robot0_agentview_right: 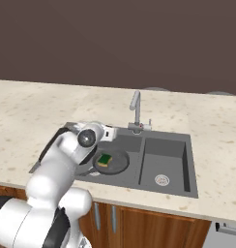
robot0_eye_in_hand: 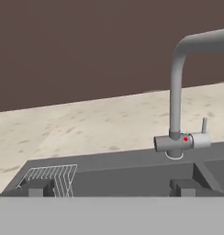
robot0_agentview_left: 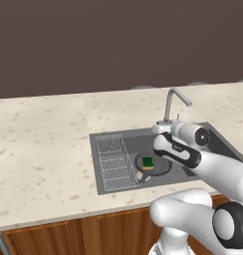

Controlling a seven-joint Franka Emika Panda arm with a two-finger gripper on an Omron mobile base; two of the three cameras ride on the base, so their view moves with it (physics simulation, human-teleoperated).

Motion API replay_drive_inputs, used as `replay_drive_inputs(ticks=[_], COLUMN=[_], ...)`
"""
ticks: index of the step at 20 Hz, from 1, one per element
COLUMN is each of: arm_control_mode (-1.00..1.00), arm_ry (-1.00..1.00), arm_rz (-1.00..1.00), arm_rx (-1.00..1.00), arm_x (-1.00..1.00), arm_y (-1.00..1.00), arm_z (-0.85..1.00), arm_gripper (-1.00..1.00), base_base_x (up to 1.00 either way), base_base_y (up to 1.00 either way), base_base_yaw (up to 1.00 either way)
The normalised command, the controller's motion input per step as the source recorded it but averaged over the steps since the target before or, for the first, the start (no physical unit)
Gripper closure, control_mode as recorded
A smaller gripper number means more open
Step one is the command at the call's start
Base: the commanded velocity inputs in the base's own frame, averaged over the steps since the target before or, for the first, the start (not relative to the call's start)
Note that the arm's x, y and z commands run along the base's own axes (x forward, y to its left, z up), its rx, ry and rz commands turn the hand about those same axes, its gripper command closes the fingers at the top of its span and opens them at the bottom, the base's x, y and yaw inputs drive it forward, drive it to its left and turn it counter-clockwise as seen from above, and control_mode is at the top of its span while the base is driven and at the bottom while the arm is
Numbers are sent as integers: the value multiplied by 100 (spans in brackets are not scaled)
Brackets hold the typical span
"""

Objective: Pick the pan and sponge and place them into the sink. Then turn on the water.

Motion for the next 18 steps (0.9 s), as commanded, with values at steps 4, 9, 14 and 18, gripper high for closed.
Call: replay_drive_inputs(ticks=[4, 9, 14, 18], arm_control_mode=[-100, -100, -100, -100], arm_ry=[-13, -15, -8, 0], arm_rz=[1, 1, 1, 0], arm_rx=[0, 0, 0, 0], arm_x=[-9, -7, -6, -2], arm_y=[-16, -16, -22, -28], arm_z=[5, 14, 8, 3], arm_gripper=[-100, -100, -100, -100], base_base_x=[0, 0, 0, 0], base_base_y=[0, 0, 0, 0], base_base_yaw=[0, 0, 0, 0])
